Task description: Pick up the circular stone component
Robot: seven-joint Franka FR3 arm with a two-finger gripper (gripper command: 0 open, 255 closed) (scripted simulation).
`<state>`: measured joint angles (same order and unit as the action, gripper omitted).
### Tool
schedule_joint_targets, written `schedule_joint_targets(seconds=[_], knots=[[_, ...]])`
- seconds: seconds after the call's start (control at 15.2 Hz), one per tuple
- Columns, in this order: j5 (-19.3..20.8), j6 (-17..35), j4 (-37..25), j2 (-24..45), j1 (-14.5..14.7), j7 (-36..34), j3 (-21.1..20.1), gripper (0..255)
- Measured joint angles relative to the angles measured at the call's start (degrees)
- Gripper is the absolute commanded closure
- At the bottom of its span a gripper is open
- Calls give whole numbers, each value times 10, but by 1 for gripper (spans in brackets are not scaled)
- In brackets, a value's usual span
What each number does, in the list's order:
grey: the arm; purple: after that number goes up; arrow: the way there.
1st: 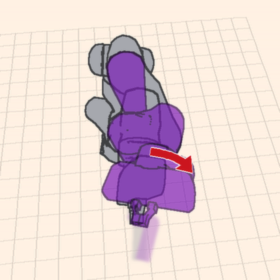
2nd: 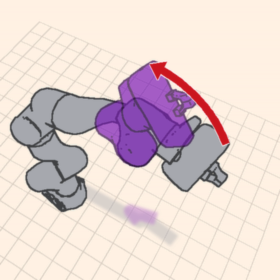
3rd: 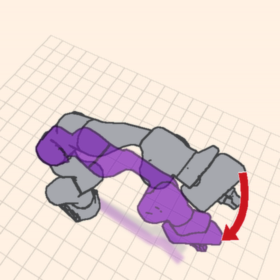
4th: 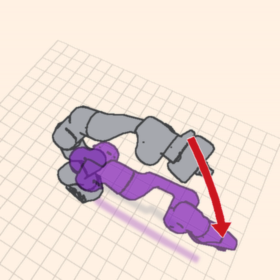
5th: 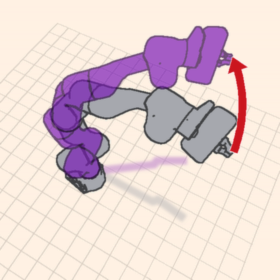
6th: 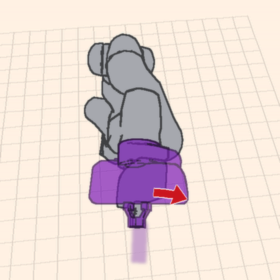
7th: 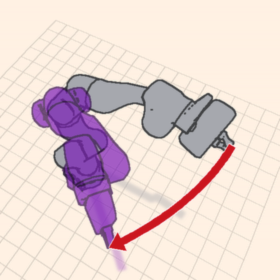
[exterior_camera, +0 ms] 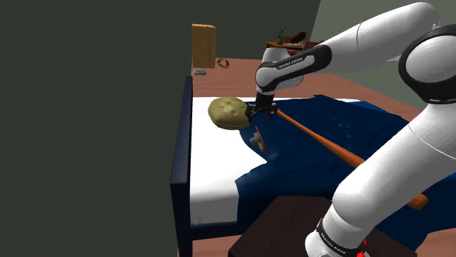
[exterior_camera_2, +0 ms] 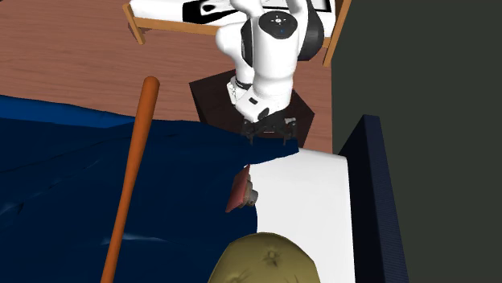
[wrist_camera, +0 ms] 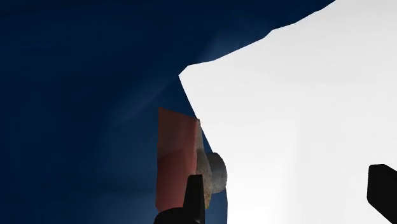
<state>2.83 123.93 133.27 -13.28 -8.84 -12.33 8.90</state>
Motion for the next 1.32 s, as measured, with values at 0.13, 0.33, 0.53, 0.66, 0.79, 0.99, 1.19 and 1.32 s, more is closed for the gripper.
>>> schedule_joint_targets(seconds=[0.13, 0.33, 0.53, 0.66, 0.79, 0.99, 1.19, 1.32], knots=[[-4, 24, -5, 35, -5, -8, 6, 0], [-13, 52, -23, 90, -17, -8, 21, 0], [-26, 75, -51, 150, -27, -9, 33, 0], [-36, 92, -65, 188, -34, -10, 38, 0], [-42, 106, -67, 206, -37, -8, 39, 0], [-49, 126, -66, 226, -40, -2, 40, 0], [-54, 145, -62, 241, -41, 1, 38, 0], [-55, 150, -60, 244, -41, 2, 38, 255]])
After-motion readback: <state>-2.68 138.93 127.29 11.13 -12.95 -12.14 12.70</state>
